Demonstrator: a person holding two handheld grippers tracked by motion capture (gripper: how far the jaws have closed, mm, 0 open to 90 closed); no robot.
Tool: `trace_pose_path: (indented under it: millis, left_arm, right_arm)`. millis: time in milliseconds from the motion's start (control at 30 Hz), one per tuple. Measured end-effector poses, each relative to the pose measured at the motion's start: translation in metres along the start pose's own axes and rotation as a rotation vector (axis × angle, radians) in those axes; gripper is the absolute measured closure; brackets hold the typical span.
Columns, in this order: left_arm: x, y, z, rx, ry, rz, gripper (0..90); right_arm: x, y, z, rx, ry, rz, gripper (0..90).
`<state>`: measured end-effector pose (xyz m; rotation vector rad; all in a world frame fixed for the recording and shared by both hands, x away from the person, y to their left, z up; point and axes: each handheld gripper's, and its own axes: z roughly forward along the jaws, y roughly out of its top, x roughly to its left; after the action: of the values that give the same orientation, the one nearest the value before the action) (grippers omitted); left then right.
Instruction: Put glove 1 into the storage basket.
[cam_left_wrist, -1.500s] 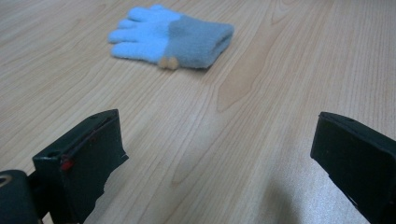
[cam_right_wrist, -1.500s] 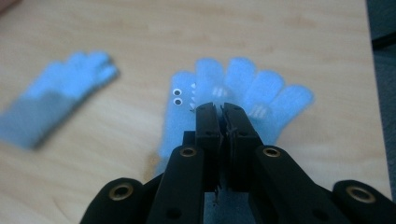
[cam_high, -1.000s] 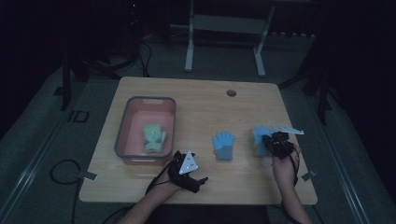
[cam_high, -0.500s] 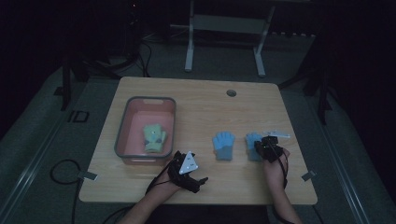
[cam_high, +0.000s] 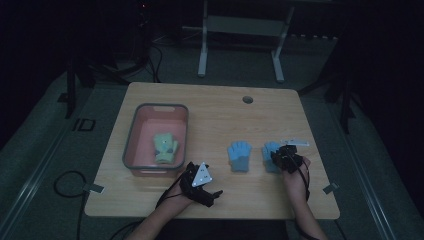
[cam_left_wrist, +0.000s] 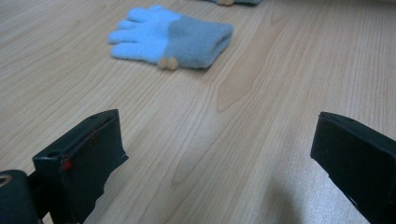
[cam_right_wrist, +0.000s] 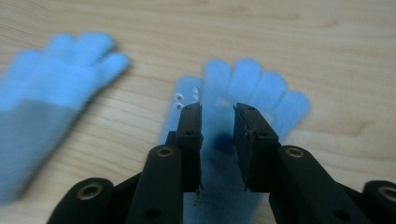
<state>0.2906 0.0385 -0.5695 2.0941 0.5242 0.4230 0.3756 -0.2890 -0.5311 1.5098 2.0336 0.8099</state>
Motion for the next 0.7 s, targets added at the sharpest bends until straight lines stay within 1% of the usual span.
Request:
trace_pose_path:
  millis: [33,100,133,200,233,267,300,333,367,433,567,600,633,667,700]
  left_arm:
    - [0.000,0.000,0.000,-0.002,0.001,0.000,2.6]
    - [0.000,0.000,0.000,0.000,0.000,0.001,2.6]
    - [0.000,0.000,0.000,0.000,0.001,0.001,2.6]
    - [0.000,0.000,0.000,0.000,0.001,0.001,2.6]
    - [0.000,0.000,0.000,0.000,0.001,0.001,2.6]
    - [0.000,0.000,0.000,0.003,0.000,0.001,2.6]
    - [0.000,0.000,0.000,0.003,0.000,0.001,2.6]
    - [0.000,0.000,0.000,0.003,0.000,0.001,2.6]
    - [0.000,0.000,0.000,0.003,0.000,-0.001,2.6]
    - [0.000,0.000,0.000,0.004,-0.001,0.000,2.6]
    - [0.000,0.000,0.000,0.004,-0.001,0.000,2.6]
    - [0.000,0.000,0.000,0.004,0.000,-0.001,2.6]
    - [0.000,0.000,0.000,0.004,0.000,-0.001,2.6]
    - [0.000,0.000,0.000,0.004,0.000,-0.001,2.6]
    - [0.000,0.000,0.000,0.004,-0.001,-0.001,2.6]
  right_arm:
    - [-0.001,0.002,-0.003,-0.006,0.009,-0.009,69.8]
    - [-0.006,0.005,-0.007,-0.014,0.063,-0.032,68.0]
    - [-0.008,0.006,-0.008,-0.009,0.065,-0.044,67.4]
    - [-0.014,0.007,-0.010,-0.014,0.111,-0.075,66.4]
    - [-0.018,0.007,-0.011,-0.013,0.116,-0.080,66.3]
    - [-0.022,0.007,-0.011,-0.013,0.132,-0.089,65.1]
    - [-0.026,0.007,-0.011,-0.017,0.157,-0.102,64.4]
    - [-0.029,0.006,-0.012,-0.020,0.167,-0.111,64.5]
    - [-0.033,0.005,-0.012,-0.019,0.171,-0.131,64.5]
    - [-0.039,0.004,-0.013,-0.021,0.198,-0.171,63.7]
    - [-0.049,0.003,-0.012,-0.011,0.248,-0.210,60.8]
    - [-0.050,0.003,-0.011,-0.010,0.261,-0.220,59.6]
    - [-0.050,0.003,-0.011,-0.010,0.261,-0.220,59.6]
    - [-0.051,0.003,-0.011,-0.009,0.276,-0.256,59.0]
    - [-0.051,0.002,-0.010,0.000,0.283,-0.264,59.0]
